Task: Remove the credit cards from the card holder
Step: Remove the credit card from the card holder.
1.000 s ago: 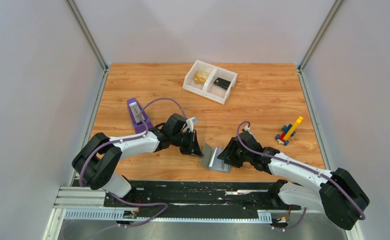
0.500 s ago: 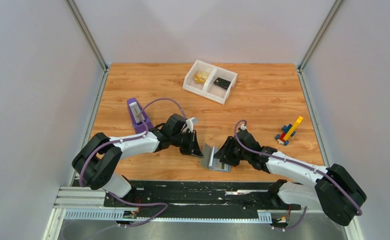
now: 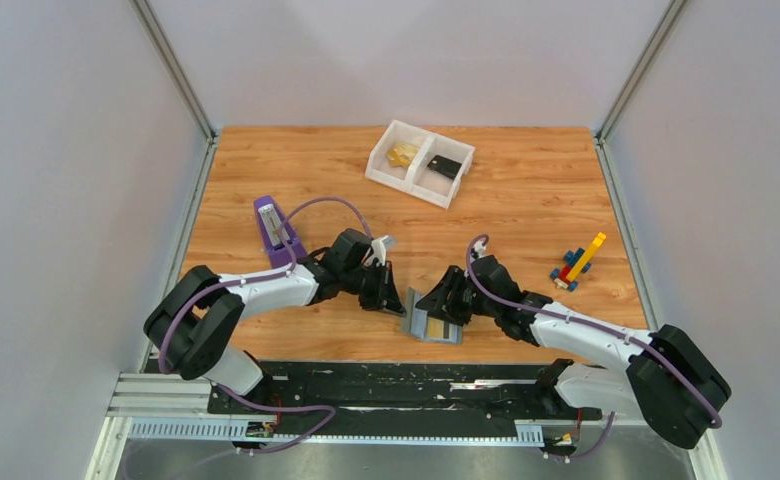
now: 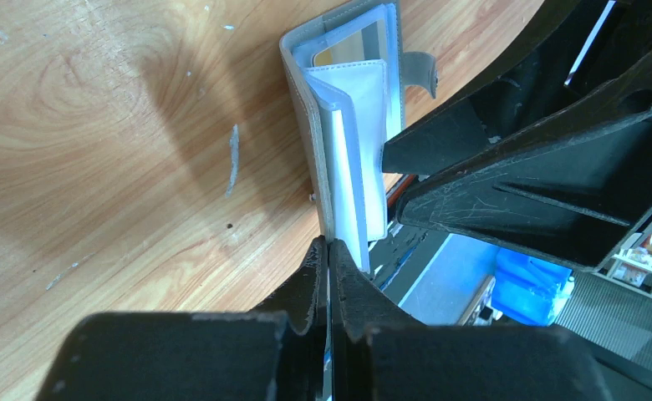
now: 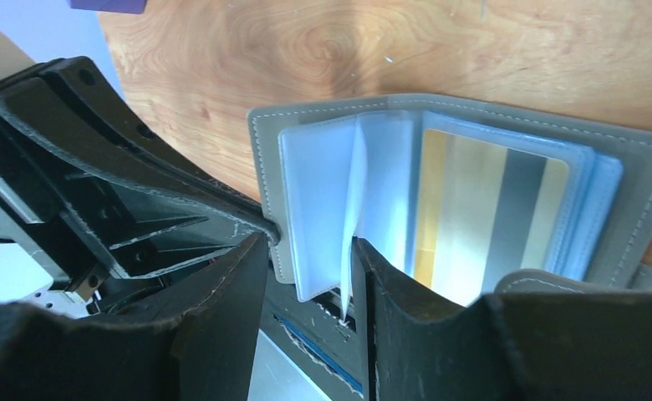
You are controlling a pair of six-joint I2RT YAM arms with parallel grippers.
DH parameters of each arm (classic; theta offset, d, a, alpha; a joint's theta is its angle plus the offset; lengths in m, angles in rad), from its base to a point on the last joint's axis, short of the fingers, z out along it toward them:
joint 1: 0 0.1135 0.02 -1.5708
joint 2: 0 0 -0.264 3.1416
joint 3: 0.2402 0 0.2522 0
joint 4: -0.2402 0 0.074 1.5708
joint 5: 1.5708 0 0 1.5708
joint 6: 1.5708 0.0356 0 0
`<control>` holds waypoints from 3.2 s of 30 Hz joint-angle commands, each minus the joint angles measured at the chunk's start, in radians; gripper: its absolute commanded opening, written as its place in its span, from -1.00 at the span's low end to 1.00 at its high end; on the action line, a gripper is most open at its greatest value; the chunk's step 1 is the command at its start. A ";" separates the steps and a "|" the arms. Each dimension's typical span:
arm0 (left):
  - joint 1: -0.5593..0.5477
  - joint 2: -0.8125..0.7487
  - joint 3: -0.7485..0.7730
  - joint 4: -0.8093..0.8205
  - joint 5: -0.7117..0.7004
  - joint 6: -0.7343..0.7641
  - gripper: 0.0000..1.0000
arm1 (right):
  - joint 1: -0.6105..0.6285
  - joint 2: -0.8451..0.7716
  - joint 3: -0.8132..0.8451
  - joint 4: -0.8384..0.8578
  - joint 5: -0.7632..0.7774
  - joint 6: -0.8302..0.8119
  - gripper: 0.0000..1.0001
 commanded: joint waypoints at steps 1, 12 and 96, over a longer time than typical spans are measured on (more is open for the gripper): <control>-0.005 -0.041 -0.013 0.020 0.000 -0.016 -0.99 | 0.005 0.004 0.006 0.094 -0.019 0.004 -0.14; -0.004 -0.060 -0.017 0.019 -0.001 -0.033 -0.61 | 0.011 0.065 0.017 0.168 -0.078 -0.016 -0.16; 0.017 -0.037 0.165 -0.152 -0.032 0.020 -0.56 | 0.117 0.336 0.180 0.065 0.011 -0.140 -0.51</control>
